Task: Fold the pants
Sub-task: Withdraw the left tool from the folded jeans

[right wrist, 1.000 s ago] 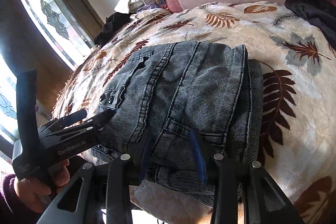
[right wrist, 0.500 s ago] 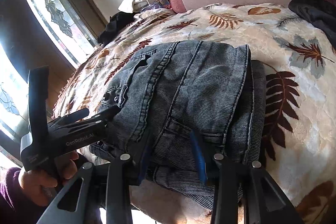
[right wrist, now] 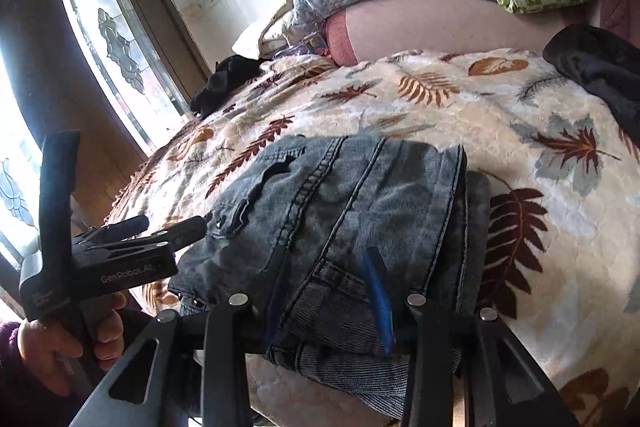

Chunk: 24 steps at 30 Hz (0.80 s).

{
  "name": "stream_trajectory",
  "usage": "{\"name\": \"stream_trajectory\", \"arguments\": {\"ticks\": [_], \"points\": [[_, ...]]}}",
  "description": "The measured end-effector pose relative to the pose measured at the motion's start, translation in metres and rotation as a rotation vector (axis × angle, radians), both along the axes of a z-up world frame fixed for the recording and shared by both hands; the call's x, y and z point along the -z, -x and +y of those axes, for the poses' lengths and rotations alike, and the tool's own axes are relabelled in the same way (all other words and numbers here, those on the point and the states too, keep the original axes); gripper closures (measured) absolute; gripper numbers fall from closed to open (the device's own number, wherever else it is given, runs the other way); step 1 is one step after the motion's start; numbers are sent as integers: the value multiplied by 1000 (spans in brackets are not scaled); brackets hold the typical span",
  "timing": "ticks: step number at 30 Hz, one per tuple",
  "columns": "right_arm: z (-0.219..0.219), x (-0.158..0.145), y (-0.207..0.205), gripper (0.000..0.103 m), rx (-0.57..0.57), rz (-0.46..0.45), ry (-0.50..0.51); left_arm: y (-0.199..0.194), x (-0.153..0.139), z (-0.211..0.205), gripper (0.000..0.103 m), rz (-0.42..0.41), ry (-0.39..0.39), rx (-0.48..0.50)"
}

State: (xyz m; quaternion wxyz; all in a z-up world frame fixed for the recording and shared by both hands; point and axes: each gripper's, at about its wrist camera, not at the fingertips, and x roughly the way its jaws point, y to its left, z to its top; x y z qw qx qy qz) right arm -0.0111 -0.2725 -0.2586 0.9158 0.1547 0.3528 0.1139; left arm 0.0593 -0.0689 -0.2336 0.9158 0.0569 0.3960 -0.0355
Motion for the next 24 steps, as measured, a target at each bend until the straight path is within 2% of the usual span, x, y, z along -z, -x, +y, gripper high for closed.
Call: {"name": "stream_trajectory", "arguments": {"ticks": [8,13,20,21,23,24], "points": [[-13,-28,16,62,73,-127,-15,24,-61,-2,0,-153,-10,20],[-22,-39,26,62,108,-174,-24,38,-83,-4,0,-192,4,39],[-33,-53,38,62,139,-201,-36,50,-97,-11,0,-215,-8,71],[-35,-54,40,61,143,-203,-42,51,-98,-11,0,-215,-13,73],[-39,-56,45,46,157,-209,-56,52,-98,-11,0,-219,-14,74],[-40,-57,47,44,166,-216,-59,52,-98,-10,0,-221,-13,74]]}}
